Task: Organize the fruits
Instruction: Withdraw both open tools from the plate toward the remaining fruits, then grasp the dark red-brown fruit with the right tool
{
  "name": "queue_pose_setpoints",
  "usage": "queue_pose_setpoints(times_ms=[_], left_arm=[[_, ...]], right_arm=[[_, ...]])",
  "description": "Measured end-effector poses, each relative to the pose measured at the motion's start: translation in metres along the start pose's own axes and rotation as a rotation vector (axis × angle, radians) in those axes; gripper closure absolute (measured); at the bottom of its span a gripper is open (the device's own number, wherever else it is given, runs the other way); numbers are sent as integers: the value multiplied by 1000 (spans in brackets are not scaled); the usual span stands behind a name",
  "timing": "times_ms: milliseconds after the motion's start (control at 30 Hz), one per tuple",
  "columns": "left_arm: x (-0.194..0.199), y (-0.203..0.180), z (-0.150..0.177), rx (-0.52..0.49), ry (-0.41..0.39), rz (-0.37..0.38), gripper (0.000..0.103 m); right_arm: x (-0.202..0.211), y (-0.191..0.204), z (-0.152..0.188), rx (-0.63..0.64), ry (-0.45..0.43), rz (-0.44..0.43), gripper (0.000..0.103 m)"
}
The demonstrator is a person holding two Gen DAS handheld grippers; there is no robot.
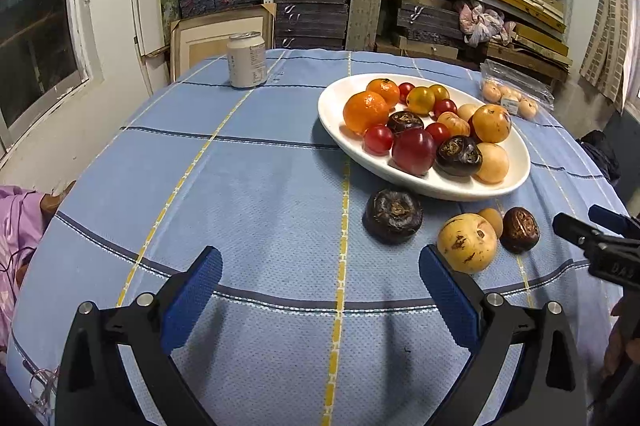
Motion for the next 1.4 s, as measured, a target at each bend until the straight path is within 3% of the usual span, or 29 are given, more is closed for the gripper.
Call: queue_pose_setpoints(times_ms=[133,233,367,433,500,567,933,967,1000,1067,1400], left_arm=[[-1,-2,1,-10,6,1,4],[0,-4,1,-16,4,3,4],[2,-6,1,-25,-3,4,4],[2,-7,1,-29,-4,4,4],[3,-8,1,-33,-5,4,4],[2,-9,1,-37,-4,4,4],[-1,-10,3,-45,8,-1,4],[-1,-10,3,-46,10,-2,4],[-3,-11,3,-48,13,-5,4],[-4,-11,3,-50,18,-8,4],[-2,-14,3,-66,8,23,4]], right_arm=[[7,13,1,58,-40,-60,6],[16,35,7,179,-98,-48,6],[6,57,12,293,-68,-29,6],[4,58,12,292,-56,-36,12],[-2,54,11,264,-30,-41,28],[-11,49,8,229,16,-61,38],[-33,59,3,239,108,-103,40],[-36,58,3,233,119,-104,42],[-36,57,2,227,113,-104,54],[-34,56,3,221,107,-94,60],[-5,57,34,254,102,-122,60]])
Point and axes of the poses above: each gripper's, at about its wrist camera, not at the fingertips, and x roughly against the way its jaws point, y to its left, z to its underside, the point moved 1 cm from there along -x, roughly the way its jaws point, and after that the axes turned 1 degree about y, right-handed, at the moved point
